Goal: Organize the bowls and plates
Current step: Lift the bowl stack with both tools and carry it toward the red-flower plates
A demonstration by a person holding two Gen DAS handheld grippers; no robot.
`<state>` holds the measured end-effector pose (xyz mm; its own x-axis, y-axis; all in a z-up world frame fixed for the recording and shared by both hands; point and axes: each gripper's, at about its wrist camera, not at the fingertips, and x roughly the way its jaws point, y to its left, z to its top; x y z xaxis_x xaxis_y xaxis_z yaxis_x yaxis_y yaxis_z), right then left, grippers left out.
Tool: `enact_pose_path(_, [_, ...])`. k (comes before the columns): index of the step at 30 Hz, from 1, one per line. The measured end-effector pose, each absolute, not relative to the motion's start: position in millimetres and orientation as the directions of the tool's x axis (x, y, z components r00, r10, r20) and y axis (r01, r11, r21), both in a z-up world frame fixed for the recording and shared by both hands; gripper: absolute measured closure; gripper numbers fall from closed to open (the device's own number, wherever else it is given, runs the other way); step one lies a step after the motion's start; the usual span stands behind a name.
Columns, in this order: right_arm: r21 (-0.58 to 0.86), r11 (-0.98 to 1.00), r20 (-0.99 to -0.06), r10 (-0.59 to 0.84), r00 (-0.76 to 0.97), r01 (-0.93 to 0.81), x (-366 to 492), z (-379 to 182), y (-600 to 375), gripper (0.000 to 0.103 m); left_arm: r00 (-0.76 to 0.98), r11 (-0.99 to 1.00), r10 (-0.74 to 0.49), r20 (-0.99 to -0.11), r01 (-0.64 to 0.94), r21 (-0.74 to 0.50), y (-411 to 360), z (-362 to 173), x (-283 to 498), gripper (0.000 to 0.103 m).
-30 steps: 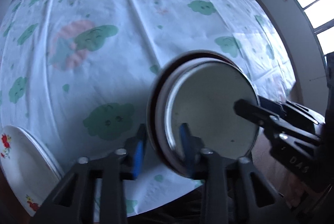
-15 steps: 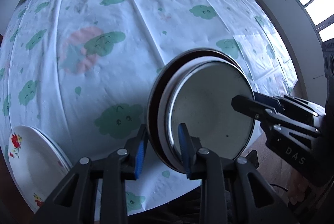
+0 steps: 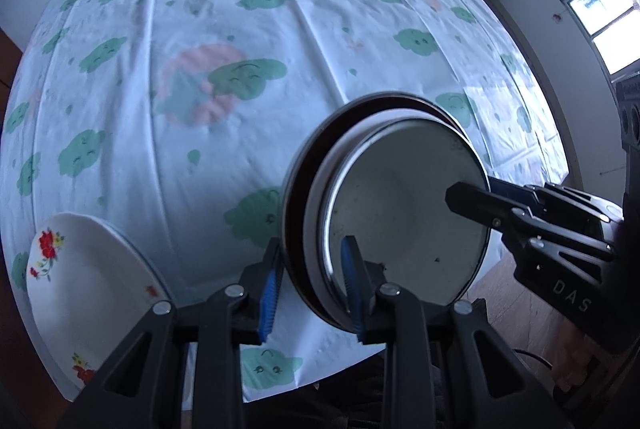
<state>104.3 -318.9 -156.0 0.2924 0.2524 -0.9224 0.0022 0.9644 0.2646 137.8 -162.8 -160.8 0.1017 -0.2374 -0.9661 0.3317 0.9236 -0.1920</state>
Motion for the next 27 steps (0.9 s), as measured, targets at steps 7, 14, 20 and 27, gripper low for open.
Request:
enact_pose_path(7, [0.257,0.965,-0.923,0.262,0.282,-0.054,113.7,-149.4,-298.4,0.081,0.146,0.937,-0.223,-0.964,0.305,-0.171,-144.7,-150.9,139.2,0.077])
enact_pose_path(14, [0.247,0.965,-0.926,0.263,0.272,-0.092,117.5,-144.8,-285.9,0.081,0.164,0.946,-0.221,-0.961,0.276,-0.170,-133.3,-144.3,138.5,0.077])
enact_pose_path(20, [0.245,0.963,-0.923,0.268,0.277,-0.116,119.0,-138.4,-279.0,0.081,0.182,0.951,-0.217,-0.959,0.259,-0.166,-127.0,-138.2,135.9,0.077])
enact_pose_path(27, [0.243,0.960,-0.921,0.273,0.279,-0.139,118.1,-133.3,-271.4,0.081,0.202,0.957,-0.212,-0.956,0.243,-0.161,-119.2,-131.6,131.0,0.077])
